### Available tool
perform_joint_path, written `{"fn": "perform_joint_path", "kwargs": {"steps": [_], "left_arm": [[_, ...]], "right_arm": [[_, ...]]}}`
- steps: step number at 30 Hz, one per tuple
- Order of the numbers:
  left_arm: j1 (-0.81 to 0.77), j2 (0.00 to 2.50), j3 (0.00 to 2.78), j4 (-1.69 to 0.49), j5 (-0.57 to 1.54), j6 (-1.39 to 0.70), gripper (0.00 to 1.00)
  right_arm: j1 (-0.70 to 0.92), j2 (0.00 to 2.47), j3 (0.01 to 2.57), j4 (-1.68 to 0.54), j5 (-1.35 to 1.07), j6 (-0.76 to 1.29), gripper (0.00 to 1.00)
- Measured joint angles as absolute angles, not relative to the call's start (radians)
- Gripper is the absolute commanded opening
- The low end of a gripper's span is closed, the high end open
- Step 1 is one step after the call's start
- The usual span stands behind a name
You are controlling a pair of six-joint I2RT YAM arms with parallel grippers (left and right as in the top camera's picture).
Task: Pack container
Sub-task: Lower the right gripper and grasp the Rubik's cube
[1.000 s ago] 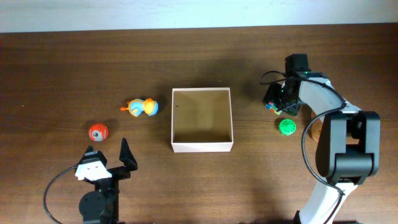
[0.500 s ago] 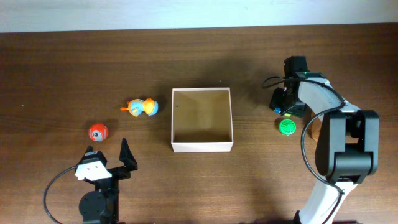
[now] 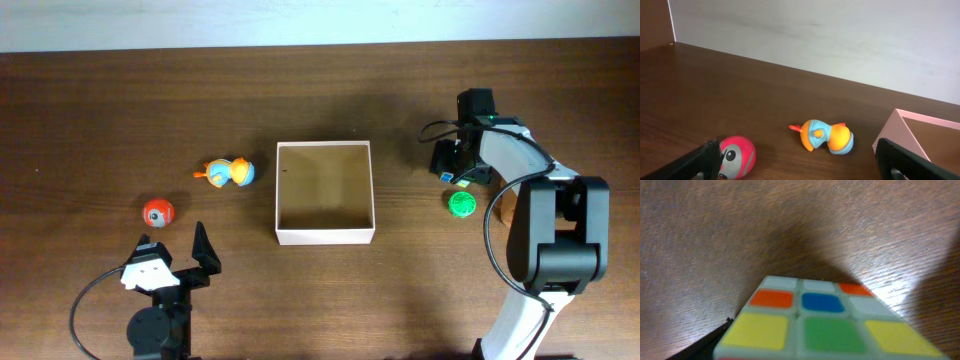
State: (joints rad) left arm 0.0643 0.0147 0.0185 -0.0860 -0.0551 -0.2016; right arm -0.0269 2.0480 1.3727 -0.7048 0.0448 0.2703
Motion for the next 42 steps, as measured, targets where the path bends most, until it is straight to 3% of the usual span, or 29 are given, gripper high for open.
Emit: {"fn": "perform_joint_path", "kwargs": {"steps": [12, 30, 42], "left_arm": [[0.064, 0.015, 0.019, -0.086, -0.055, -0.202, 0.99], [0.064, 0.015, 0.019, -0.086, -0.056, -0.202, 0.99], [0.064, 0.015, 0.019, -0.086, -0.056, -0.202, 0.99]], "right_arm": [[-0.056, 2.068, 1.544, -0.946, -0.081, 0.261, 0.87], [-0.093, 2.143, 1.644, -1.003, -0.085, 0.313, 0.85], [-0.093, 2.178, 1.644, -0.987, -0.085, 0.318, 0.61]]}}
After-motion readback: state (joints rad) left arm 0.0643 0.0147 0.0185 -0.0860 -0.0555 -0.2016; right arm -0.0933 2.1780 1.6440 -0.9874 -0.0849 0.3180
